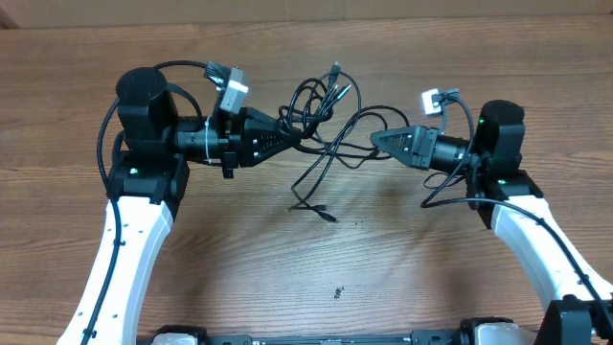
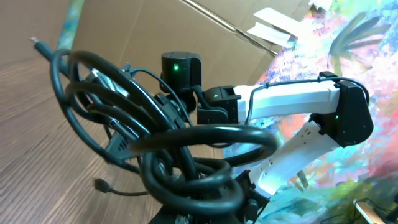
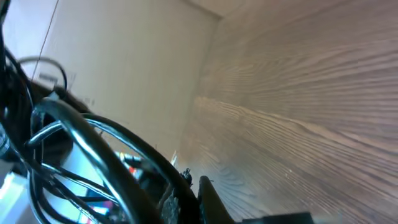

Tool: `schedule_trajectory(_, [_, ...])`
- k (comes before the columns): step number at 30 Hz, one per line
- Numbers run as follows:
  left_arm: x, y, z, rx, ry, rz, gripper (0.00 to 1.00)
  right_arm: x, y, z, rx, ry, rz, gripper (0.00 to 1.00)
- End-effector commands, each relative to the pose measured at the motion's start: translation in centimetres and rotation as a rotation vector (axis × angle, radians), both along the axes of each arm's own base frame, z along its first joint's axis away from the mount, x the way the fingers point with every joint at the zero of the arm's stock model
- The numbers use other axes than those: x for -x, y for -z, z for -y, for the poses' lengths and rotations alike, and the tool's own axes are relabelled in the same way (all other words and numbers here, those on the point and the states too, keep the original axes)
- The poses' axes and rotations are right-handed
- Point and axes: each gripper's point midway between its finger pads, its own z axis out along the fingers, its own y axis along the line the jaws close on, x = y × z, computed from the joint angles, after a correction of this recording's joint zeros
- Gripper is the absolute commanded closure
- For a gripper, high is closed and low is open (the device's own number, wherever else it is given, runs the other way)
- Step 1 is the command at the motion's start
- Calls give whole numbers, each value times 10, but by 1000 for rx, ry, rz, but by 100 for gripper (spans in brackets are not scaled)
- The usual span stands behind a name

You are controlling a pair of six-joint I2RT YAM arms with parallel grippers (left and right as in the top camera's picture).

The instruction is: Untangle cables

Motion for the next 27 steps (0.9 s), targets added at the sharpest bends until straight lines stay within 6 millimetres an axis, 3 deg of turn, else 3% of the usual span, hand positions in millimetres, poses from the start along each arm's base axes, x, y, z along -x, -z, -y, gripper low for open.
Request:
schedule_trajectory(1, [14, -16, -13, 20, 50, 74, 96, -28, 19, 45, 49, 216, -82, 96])
schedule_trajectory(10, [4, -16, -28, 18, -4, 73, 96, -27, 36, 86, 43, 326, -208, 96])
schedule_trajectory(21, [4, -16, -28, 17, -5, 80, 96, -21, 35, 81, 48, 273, -174, 96])
schedule_trajectory(27, [3, -7, -27, 13, -19, 108, 96, -4, -3, 60, -45, 60, 19, 96])
